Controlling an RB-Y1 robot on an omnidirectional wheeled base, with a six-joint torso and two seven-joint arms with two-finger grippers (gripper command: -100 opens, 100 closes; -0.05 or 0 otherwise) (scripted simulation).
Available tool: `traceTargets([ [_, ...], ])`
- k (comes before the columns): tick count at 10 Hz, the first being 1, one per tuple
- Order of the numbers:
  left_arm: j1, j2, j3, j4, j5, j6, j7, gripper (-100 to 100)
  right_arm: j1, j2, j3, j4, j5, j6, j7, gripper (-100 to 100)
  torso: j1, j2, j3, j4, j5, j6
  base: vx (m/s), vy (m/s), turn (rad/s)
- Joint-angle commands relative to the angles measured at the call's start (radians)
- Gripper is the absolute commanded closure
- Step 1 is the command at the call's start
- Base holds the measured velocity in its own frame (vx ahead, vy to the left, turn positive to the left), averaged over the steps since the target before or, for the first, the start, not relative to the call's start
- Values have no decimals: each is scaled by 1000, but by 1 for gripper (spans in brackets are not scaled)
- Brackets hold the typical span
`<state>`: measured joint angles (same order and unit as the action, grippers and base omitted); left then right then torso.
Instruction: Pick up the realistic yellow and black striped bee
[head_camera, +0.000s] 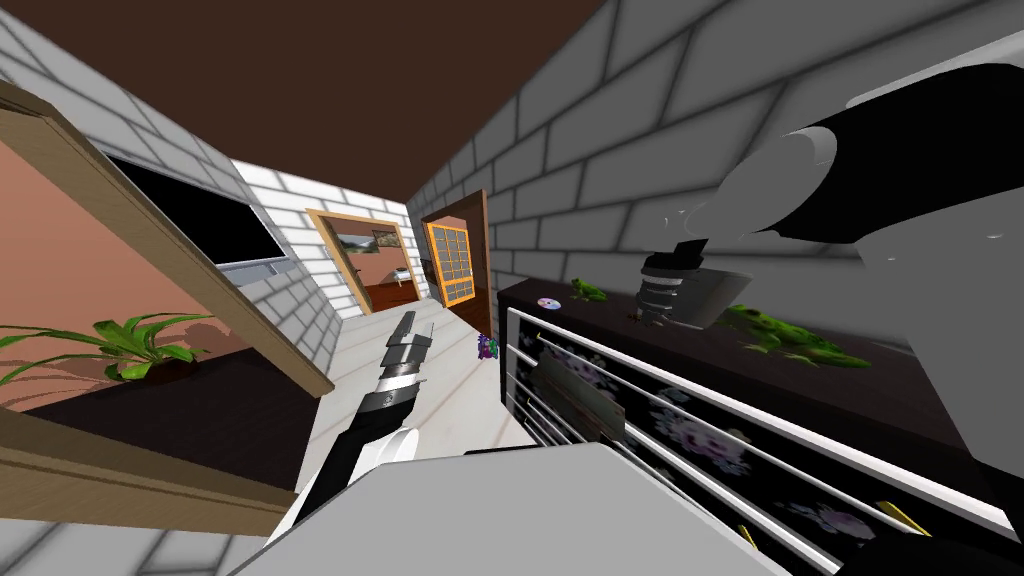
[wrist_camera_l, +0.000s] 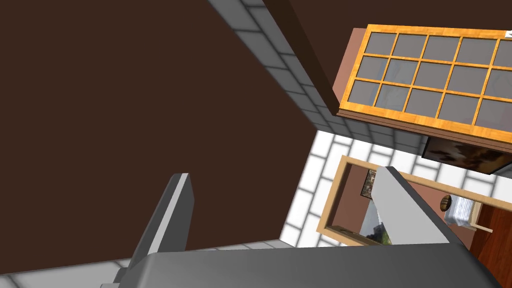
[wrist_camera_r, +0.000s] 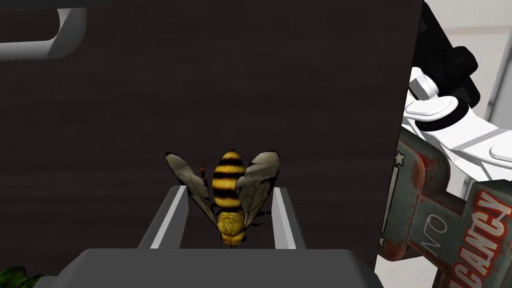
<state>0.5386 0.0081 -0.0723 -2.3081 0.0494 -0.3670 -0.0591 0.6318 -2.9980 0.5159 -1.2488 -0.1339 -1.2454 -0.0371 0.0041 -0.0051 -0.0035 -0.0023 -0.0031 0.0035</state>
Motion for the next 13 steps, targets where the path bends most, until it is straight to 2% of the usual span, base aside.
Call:
traceTargets([
  [1, 0, 0, 0, 0, 0, 0, 0, 0, 6, 3, -14, 34, 7, -17, 3, 100, 0, 0, 0, 0, 0, 0, 30, 51, -91],
  [2, 0, 0, 0, 0, 0, 0, 0, 0, 26, 14, -42, 72, 19, -39, 6, 100, -1, 0, 0, 0, 0, -1, 23, 46, -133],
  [3, 0, 0, 0, 0, 0, 0, 0, 0, 26, 14, -42, 80, 19, -39, 6, 100, -1, 0, 0, 0, 0, 0, 18, 41, -77],
  [4, 0, 0, 0, 0, 0, 0, 0, 0, 46, 25, -69, 115, 30, -61, 10, 100, -1, 0, 0, 0, 0, -1, 24, 34, -143],
  [5, 0, 0, 0, 0, 0, 0, 0, 0, 46, 25, -69, 126, 30, -61, 10, 100, -2, 0, 0, 0, -1, 0, 24, 36, -78],
  [7, 0, 0, 0, 0, 0, 0, 0, 0, 85, 46, -123, 198, 53, -105, 18, 100, -2, 0, 0, 0, -1, 0, 32, 53, -177],
  [8, 0, 0, 0, 0, 0, 0, 0, 0, 85, 46, -123, 218, 53, -105, 18, 100, -2, 0, -1, -1, -1, 0, 28, 56, -109],
  [9, 0, 0, 0, 0, 0, 0, 0, 0, 105, 57, -150, 256, 64, -128, 22, 100, -1, 0, -1, -1, 0, -1, 28, 47, -142],
  [10, 0, 0, 0, 0, 0, 0, 0, 0, 105, 57, -150, 263, 64, -128, 22, 100, -2, 0, -1, -1, -1, 0, 21, 40, -82],
  [11, 0, 0, 0, 0, 0, 0, 0, 0, 125, 68, -178, 304, 75, -150, 26, 100, -2, 0, -1, -1, -1, -1, 18, 43, -159],
  [12, 0, 0, 0, 0, 0, 0, 0, 0, 117, 62, -165, 285, 69, -137, 24, 100, -3, 0, 0, -1, -1, 0, 9, 26, -47],
  [13, 0, 0, 0, 0, 0, 0, 0, 0, 119, 63, -167, 289, 70, -140, 24, 0, -3, 1, 0, -1, -1, -1, 0, 0, 0],
])
